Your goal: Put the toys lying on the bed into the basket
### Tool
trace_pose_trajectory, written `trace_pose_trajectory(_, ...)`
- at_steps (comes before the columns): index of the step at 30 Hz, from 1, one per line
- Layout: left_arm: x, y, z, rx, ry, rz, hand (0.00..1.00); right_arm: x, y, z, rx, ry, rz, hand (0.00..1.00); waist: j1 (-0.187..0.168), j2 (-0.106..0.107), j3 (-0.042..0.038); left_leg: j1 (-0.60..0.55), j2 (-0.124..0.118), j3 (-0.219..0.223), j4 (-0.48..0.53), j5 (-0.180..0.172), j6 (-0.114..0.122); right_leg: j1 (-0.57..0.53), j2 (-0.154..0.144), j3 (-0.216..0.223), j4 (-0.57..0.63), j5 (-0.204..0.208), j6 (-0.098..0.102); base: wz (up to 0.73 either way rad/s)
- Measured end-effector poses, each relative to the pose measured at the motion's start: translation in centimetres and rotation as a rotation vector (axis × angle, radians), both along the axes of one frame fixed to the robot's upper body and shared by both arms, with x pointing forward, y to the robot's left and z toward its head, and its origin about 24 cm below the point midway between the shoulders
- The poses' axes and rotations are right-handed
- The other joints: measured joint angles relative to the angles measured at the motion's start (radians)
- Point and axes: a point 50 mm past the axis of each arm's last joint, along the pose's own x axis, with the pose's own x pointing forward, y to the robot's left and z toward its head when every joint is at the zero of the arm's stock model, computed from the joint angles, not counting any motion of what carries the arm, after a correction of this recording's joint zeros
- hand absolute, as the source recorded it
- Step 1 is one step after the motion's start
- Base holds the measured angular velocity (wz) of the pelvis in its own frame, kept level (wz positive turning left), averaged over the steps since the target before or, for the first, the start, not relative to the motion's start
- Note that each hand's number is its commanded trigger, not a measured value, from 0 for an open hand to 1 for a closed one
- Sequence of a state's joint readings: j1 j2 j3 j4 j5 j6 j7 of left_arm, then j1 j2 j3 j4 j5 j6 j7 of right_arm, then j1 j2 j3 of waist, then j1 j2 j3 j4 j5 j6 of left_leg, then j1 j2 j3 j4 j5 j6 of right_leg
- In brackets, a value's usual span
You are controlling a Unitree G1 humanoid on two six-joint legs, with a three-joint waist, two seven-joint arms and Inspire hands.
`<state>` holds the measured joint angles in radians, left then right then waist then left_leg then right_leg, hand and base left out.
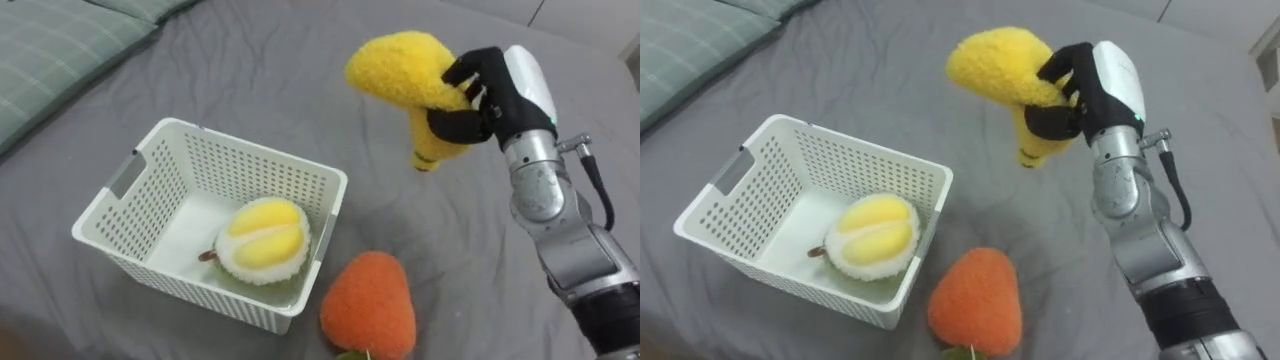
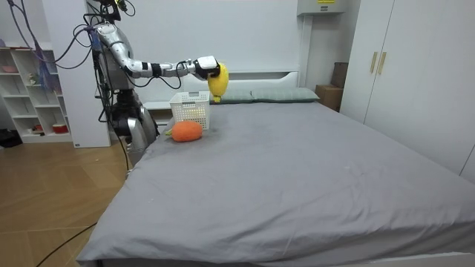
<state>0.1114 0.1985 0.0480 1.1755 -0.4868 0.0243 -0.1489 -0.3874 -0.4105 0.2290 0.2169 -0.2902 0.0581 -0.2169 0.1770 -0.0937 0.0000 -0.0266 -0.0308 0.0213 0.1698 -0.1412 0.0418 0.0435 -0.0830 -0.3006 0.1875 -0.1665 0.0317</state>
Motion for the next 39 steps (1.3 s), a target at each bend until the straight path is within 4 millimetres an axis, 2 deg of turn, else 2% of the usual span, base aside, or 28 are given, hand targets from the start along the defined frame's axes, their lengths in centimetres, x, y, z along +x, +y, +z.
trace_pose_trajectory(4,0.0,0.2,0.0,0.021,0.011,-0.044,0.00,-0.4,1.5,2.3,-0.017,-0.085,0.068,1.00,0.008,0.003,0.0022,0.002,0.001,0.002,-0.003,0.000,0.000,-0.003,0.001,0.004,-0.002,0.000,0.000,-0.02)
trace_pose_trajectory(6,0.0,0.3,0.1,0.023,0.013,-0.043,0.00,-0.7,2.1,3.4,-0.029,-0.137,0.092,1.00,0.023,0.004,0.0050,0.004,0.001,0.003,-0.005,0.000,0.000,-0.001,0.001,0.005,-0.002,0.000,0.000,0.00)
trace_pose_trajectory(8,0.0,0.4,0.1,0.025,0.011,-0.036,0.00,-0.9,2.6,3.8,-0.031,-0.159,0.105,1.00,0.032,0.003,0.0092,0.004,0.001,0.002,-0.006,0.000,0.000,-0.001,0.002,0.003,-0.003,0.000,0.000,0.02)
trace_pose_trajectory(13,-0.1,0.2,0.0,0.035,0.024,-0.053,0.00,-1.1,4.3,3.5,-0.005,-0.124,0.153,1.00,0.067,0.007,0.0123,0.001,0.000,-0.003,-0.007,0.000,0.000,-0.003,0.001,-0.002,-0.004,0.000,0.001,0.02)
trace_pose_trajectory(19,-0.2,0.0,-0.1,0.040,0.050,-0.096,0.00,-0.9,5.0,3.9,-0.025,-0.120,0.178,1.00,0.098,0.008,0.0127,-0.001,-0.002,-0.020,-0.003,0.000,0.000,0.008,0.000,-0.010,-0.004,-0.001,0.001,0.08)
trace_pose_trajectory(24,0.1,-0.1,0.0,0.045,0.039,-0.105,0.00,-0.4,6.8,5.3,-0.039,-0.165,0.205,1.00,0.116,0.008,0.0122,-0.006,-0.009,-0.046,-0.002,0.001,-0.001,0.017,-0.002,-0.028,-0.004,-0.001,0.003,0.13)
trace_pose_trajectory(28,0.5,-0.3,0.0,0.045,0.041,-0.117,0.00,-0.6,8.7,4.7,-0.059,-0.128,0.276,1.00,0.137,0.004,0.0111,-0.005,-0.017,-0.072,0.004,0.002,0.000,0.038,-0.003,-0.045,-0.020,-0.002,0.004,0.18)
trace_pose_trajectory(34,0.9,-0.6,0.0,0.045,0.027,-0.117,0.00,-0.7,9.8,3.7,-0.064,-0.071,0.311,1.00,0.177,0.000,0.0123,-0.027,-0.024,-0.110,0.029,0.002,0.000,0.044,-0.004,-0.074,-0.021,-0.001,0.006,0.21)
trace_pose_trajectory(37,1.0,-0.6,0.0,0.047,0.031,-0.132,0.00,-0.5,10.0,2.8,-0.068,-0.022,0.309,0.99,0.186,0.000,0.0125,-0.052,-0.039,-0.159,0.039,0.012,0.000,0.044,-0.009,-0.107,-0.021,-0.002,0.009,0.45)
trace_pose_trajectory(38,1.0,-0.6,0.0,0.047,0.032,-0.130,0.00,-0.5,10.0,2.7,-0.068,-0.015,0.309,0.89,0.186,0.000,0.0129,-0.056,-0.041,-0.166,0.041,0.014,0.000,0.042,-0.010,-0.113,-0.020,-0.003,0.009,0.41)
trace_pose_trajectory(39,0.8,-0.5,0.0,0.046,0.041,-0.123,0.00,-0.4,10.0,2.6,-0.071,-0.007,0.312,0.67,0.186,0.000,0.0129,-0.067,-0.047,-0.183,0.048,0.017,0.000,0.041,-0.010,-0.114,-0.021,-0.004,0.011,0.42)
